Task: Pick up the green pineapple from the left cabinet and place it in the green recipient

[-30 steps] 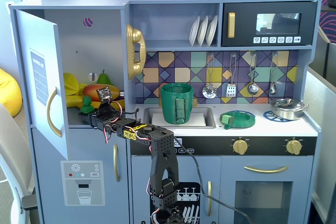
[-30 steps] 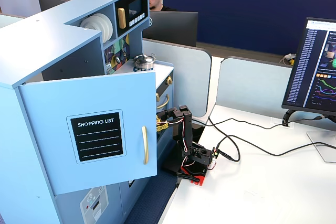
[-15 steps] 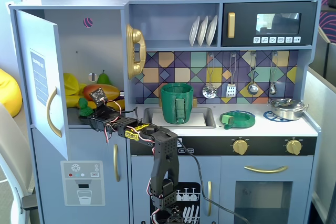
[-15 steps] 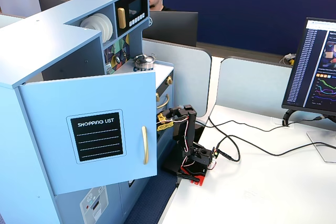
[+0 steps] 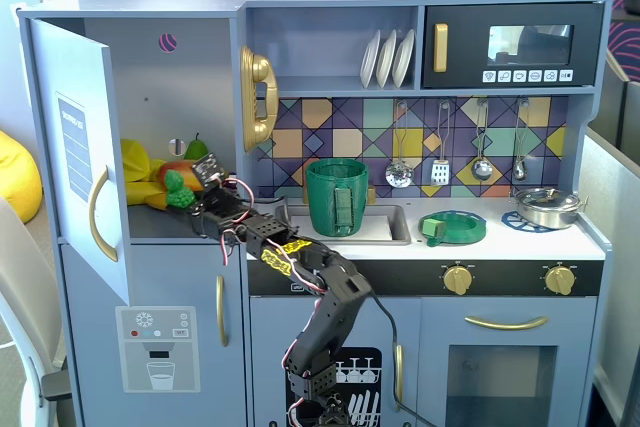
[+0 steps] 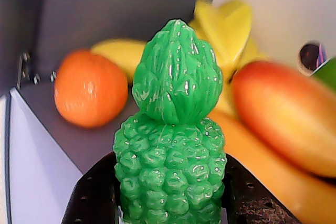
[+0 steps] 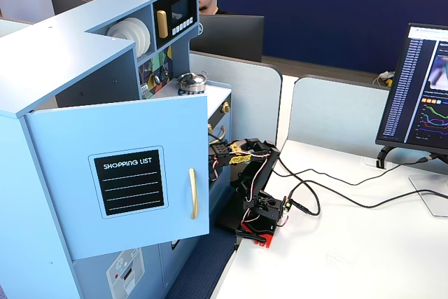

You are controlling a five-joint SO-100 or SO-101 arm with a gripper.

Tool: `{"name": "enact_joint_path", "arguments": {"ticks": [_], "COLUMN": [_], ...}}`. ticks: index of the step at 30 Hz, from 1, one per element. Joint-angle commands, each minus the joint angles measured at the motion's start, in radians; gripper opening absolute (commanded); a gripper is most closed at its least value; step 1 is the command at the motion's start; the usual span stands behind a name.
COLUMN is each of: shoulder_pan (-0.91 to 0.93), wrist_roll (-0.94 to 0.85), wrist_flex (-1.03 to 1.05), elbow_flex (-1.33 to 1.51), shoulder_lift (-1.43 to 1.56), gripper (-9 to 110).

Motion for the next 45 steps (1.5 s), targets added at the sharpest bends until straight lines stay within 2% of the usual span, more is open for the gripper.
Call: {"name": "enact_joint_path", "arguments": {"ticks": [1, 13, 20, 28, 38, 45], "shoulder_pan": [0.009, 0.172, 0.356, 0.457, 0.667, 0.733], "wrist_roll": [0.006, 0.017, 0.08, 0.089, 0.126, 0.15], "wrist_flex": [0.038, 0.19, 0.299, 0.314, 0.285, 0.262], "elbow_flex": [0.002, -0.055, -0.213, -0.296, -0.466, -0.623], "shoulder_lift": [0.143, 0.301, 0.278, 0.245, -0.026, -0.202], "gripper": [0, 0, 0, 0, 0, 0]}}
